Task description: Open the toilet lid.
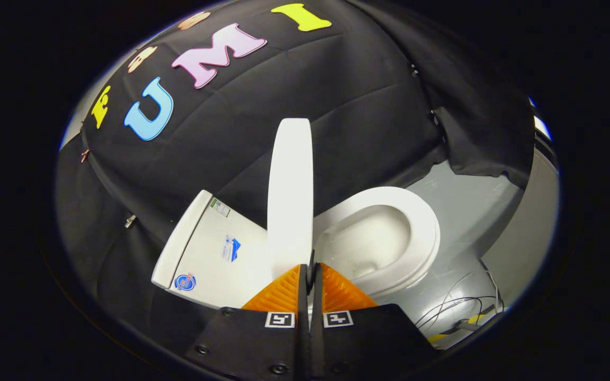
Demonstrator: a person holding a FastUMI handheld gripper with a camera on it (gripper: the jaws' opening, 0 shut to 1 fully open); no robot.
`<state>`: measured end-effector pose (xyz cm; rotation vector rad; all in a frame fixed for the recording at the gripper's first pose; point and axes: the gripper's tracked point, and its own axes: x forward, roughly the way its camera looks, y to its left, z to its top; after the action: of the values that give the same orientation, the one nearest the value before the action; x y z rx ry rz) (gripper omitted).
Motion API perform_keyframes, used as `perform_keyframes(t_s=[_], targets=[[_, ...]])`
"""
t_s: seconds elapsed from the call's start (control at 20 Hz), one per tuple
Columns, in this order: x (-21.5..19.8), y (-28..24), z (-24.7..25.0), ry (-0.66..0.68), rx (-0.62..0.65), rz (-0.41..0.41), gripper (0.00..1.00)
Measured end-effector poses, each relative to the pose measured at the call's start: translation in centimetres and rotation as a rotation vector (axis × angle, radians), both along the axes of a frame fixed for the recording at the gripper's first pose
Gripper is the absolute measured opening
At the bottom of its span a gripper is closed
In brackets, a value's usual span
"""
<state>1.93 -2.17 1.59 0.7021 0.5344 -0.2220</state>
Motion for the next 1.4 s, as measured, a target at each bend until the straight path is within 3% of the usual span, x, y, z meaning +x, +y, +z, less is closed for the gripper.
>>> perform_keyframes(t_s=[0.4, 0.85, 1.05, 1.4], targets=[[1.4, 3.8, 2.6, 0.047, -0.154, 0.010, 0.05], [3.8, 11.6, 5.9, 0.054, -0.331, 0.026, 0.05], [4.7, 14.4, 6.1, 0.090, -0.418, 0.001, 0.05], [6.4, 20.0, 6.3, 0.103, -0.531, 0.035, 0.05]])
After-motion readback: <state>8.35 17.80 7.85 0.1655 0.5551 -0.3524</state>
